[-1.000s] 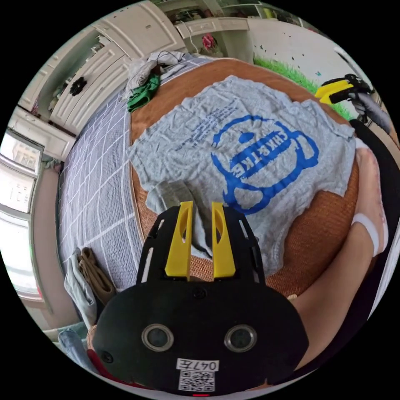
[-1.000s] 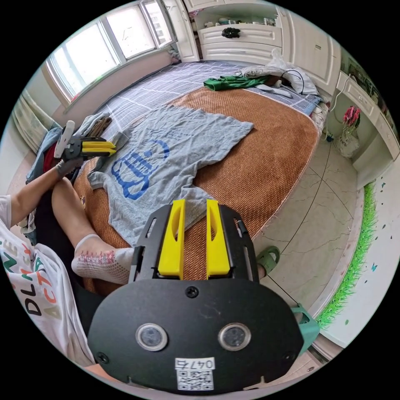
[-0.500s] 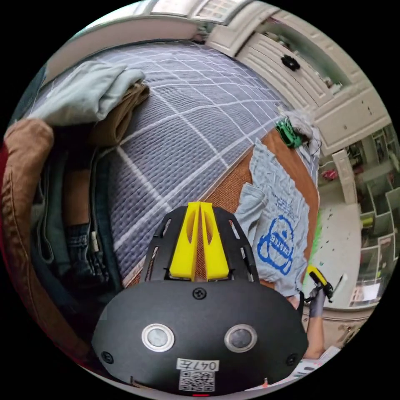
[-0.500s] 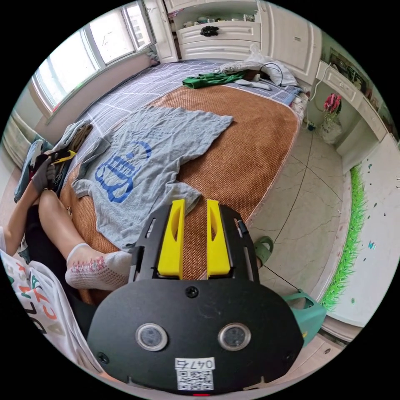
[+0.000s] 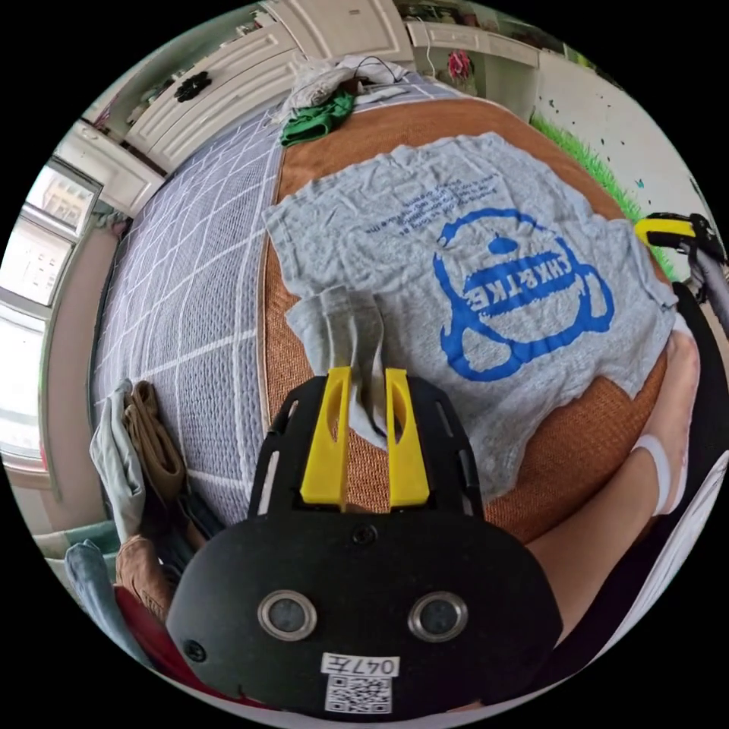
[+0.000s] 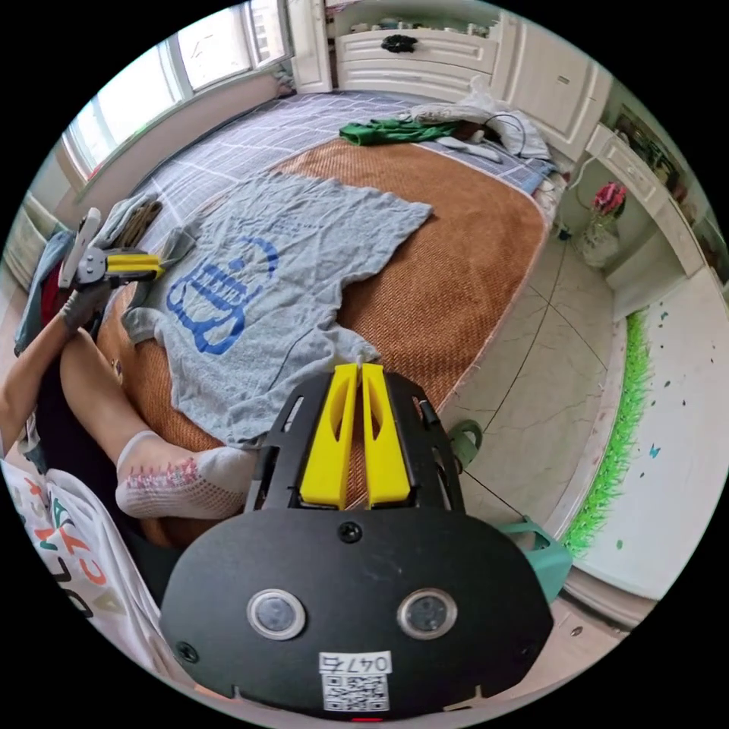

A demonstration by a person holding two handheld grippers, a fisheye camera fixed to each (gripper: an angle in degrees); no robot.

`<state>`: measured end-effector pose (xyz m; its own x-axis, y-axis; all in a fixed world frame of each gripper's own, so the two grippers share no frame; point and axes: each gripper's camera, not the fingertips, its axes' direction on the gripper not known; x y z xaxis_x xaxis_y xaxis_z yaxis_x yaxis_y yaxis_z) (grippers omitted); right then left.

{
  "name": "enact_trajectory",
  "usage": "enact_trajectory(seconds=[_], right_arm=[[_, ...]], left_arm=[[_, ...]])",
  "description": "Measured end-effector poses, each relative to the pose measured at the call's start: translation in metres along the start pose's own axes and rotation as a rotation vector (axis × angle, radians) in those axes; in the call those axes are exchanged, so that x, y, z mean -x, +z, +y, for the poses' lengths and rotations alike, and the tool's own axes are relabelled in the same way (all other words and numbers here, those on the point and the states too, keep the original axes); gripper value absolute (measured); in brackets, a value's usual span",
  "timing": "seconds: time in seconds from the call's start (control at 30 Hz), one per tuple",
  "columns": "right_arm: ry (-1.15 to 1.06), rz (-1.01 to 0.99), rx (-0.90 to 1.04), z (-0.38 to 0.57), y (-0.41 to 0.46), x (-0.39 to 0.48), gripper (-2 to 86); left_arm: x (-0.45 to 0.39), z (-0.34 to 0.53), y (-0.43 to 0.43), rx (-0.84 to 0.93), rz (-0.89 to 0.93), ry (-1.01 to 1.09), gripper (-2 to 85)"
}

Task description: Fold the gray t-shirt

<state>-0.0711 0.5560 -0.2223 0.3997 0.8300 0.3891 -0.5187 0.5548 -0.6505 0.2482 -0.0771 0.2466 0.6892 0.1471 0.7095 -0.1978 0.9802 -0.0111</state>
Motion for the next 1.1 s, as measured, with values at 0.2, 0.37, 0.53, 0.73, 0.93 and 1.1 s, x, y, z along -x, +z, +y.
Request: enact_trajectory(seconds=[0.2, 0.37, 0.53, 0.73, 0.93, 1.1], right_arm=[[0.118, 0.043, 0.082, 0.024, 0.001, -0.005, 1.9], [0.142, -0.008, -0.002, 0.022, -0.024, 0.004, 2.5], [0.096, -0.007, -0.001, 0.004, -0.027, 0.028, 2.8], [0.0, -0.049, -0.072, -0.015, -0.041, 0.057, 3.8], [-0.447, -0.3, -0.069, -0.023, -0.062, 0.105, 1.4], [-0.645, -0.262, 0.053, -0.044, -0.051, 0.138, 2.5]], left_arm=[[0.007, 0.042, 0.006, -0.028, 0.169, -0.126, 0.1], [0.085, 0.139, 0.022, -0.16, 0.551, -0.624, -0.3], [0.116, 0.294, 0.093, -0.201, 0.873, -1.195, -0.4], [0.087, 0.291, 0.053, -0.165, 0.494, -1.053, 5.7], [0.066, 0.319, 0.095, -0.083, 0.557, -1.085, 8.4], [0.05, 0.333, 0.105, -0.057, 0.528, -1.068, 6.7]])
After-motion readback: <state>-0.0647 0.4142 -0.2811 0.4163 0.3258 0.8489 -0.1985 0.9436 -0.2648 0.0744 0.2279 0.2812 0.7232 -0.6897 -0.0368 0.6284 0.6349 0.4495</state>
